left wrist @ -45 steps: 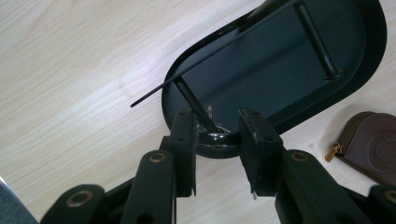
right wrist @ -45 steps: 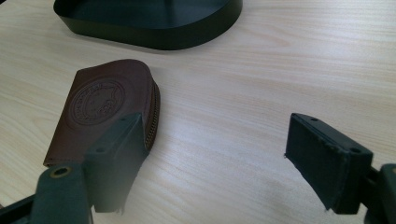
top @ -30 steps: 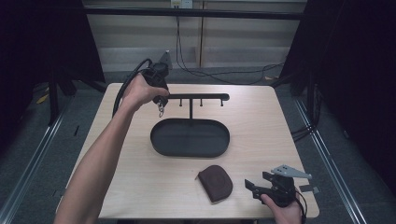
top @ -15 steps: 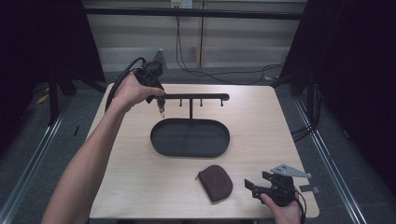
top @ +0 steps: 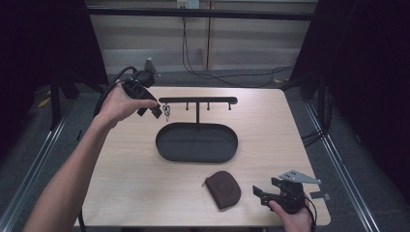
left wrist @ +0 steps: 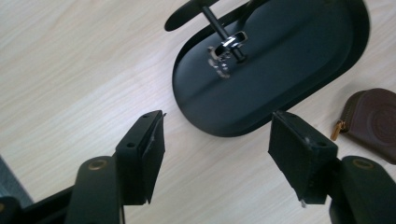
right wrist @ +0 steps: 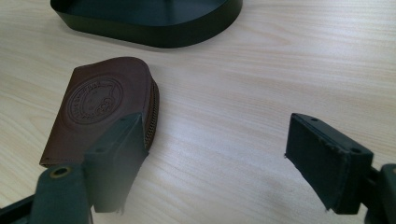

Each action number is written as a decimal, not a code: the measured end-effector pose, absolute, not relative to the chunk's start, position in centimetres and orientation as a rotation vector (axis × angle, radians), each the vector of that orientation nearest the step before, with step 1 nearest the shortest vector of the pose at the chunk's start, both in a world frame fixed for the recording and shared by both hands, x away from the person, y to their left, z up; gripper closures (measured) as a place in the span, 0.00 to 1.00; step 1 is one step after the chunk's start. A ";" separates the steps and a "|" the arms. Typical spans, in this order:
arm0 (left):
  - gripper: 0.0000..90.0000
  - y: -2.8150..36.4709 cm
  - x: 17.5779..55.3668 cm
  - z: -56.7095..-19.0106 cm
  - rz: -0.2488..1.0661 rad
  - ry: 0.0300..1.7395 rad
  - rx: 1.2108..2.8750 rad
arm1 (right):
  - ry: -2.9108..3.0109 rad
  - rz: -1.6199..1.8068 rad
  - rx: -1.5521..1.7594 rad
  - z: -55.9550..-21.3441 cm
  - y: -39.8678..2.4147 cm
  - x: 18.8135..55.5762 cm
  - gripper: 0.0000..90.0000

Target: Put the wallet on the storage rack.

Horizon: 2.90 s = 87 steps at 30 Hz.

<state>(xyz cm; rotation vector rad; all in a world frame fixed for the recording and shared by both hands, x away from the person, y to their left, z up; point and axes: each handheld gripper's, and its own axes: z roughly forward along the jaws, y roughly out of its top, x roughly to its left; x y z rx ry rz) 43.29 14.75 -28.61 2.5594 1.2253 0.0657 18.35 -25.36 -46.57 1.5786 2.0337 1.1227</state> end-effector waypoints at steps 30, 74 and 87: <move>0.27 20.1 36.9 -34.1 0.058 1.015 2.461 | 2.041 1.118 1.597 -46.6 -25.3 18.6 0.22; 0.21 26.8 22.5 -47.4 0.101 1.021 2.114 | 2.378 1.019 1.549 -43.8 -21.3 22.3 0.37; 0.21 26.0 22.8 -47.3 0.061 0.953 2.133 | 2.565 0.847 1.574 -42.5 -18.7 25.4 0.22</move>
